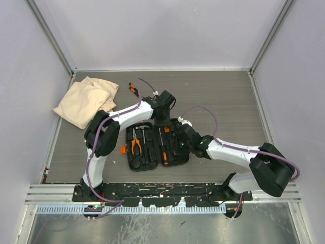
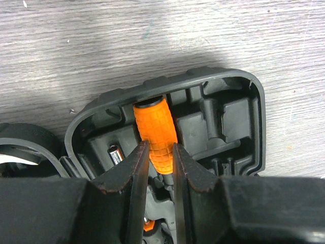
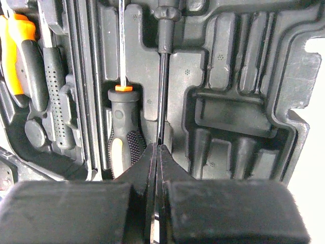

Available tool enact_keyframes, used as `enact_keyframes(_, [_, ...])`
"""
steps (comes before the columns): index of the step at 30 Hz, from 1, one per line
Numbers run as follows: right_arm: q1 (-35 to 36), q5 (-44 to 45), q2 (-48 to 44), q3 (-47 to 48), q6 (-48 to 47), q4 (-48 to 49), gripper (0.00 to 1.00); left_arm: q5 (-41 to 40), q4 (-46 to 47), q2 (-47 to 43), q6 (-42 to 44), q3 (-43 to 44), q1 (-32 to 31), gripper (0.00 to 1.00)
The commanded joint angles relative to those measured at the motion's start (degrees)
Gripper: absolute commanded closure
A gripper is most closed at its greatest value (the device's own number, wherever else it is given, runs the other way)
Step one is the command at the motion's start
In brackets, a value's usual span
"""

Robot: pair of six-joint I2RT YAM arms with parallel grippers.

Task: Sort the tools into containers
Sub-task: Adjust the screwdriver in the storage box.

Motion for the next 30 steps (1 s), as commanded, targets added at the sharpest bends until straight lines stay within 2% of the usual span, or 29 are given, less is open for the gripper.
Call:
enact_keyframes(1, [0.5,0.1,0.7,0.6,-0.4,2.4,0.99,0.8,0.5,1.0,-0.3,1.0,-0.3,0.76])
enact_keyframes(11, [1.1,3.5,3.8,2.3,0.2,-1.3,0.99,0.8,0.6,1.0,-0.3,0.8,-0.3,0.76])
enact_keyframes(21, [2.5,10.2,8.6,6.2,1.6,-11.1,0.99,0.8,0.9,1.1,-0.4,0.2,-0.3,0.76])
enact_keyframes(30, [5.1,11.8,13.0,2.4,5.7,-12.3,0.99,0.9,0.9,1.7,-1.1,-0.5,-0.3,0.77])
